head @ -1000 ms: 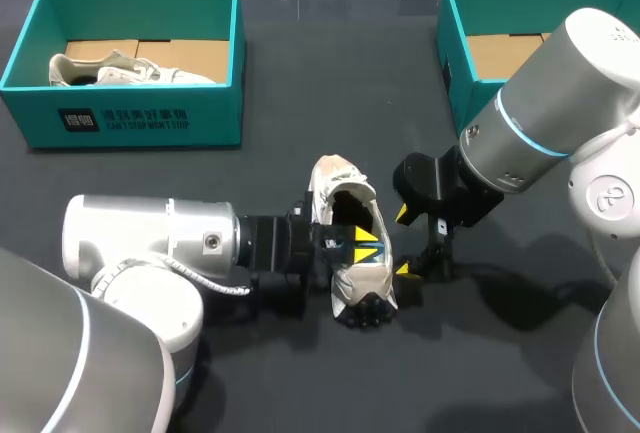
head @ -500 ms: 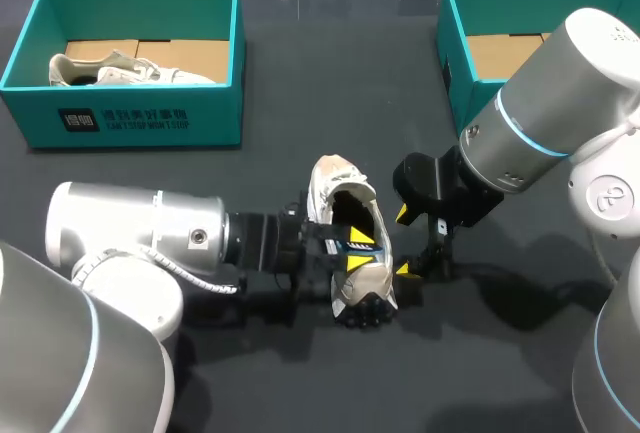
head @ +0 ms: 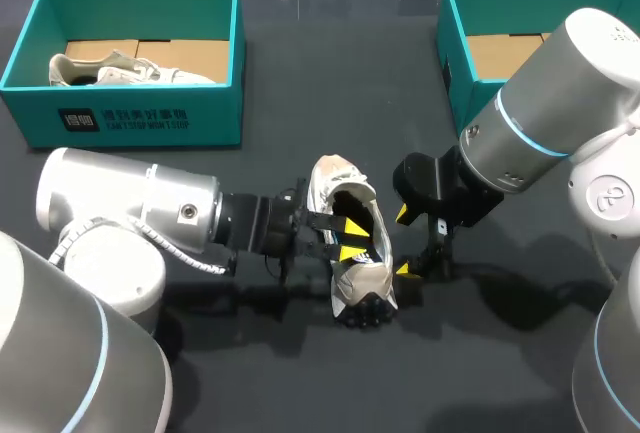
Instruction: Take the shoe out of the shoebox, open the shoe tongue, remove and reinsert the insole, then place the shoe into the shoebox
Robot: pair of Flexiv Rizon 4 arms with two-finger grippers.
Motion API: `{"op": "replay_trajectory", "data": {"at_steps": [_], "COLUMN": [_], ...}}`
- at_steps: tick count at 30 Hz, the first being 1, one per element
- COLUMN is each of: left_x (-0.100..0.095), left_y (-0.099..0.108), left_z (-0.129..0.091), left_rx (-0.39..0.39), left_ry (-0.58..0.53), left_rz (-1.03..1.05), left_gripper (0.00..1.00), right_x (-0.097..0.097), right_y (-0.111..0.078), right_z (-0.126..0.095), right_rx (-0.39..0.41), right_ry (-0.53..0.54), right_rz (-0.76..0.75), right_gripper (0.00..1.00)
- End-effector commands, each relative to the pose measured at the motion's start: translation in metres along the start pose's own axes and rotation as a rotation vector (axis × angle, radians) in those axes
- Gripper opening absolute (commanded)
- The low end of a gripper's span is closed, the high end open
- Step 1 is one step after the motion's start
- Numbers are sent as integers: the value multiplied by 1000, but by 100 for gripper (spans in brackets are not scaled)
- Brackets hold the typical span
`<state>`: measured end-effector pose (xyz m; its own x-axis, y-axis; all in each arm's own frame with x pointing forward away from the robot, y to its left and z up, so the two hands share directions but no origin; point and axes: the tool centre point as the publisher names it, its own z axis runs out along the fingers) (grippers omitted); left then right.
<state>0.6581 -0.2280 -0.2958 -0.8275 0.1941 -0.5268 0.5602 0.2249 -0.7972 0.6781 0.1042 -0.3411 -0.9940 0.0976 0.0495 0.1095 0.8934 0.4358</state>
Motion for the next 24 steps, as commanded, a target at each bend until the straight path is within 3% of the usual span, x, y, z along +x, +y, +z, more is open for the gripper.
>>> {"op": "replay_trajectory", "data": {"at_steps": [1, 24], "left_x": [-7, 2], "left_y": [-1, -3], "left_z": [-16, -96], "left_rx": [-9, -129], "left_ry": [58, 324], "left_rz": [4, 68], "left_gripper": [15, 20], "right_x": [1, 1], "right_y": [0, 0], "right_z": [0, 0], "right_rx": [1, 1], "right_ry": [-3, -3], "right_rz": [1, 1], "right_gripper": [100, 100]}}
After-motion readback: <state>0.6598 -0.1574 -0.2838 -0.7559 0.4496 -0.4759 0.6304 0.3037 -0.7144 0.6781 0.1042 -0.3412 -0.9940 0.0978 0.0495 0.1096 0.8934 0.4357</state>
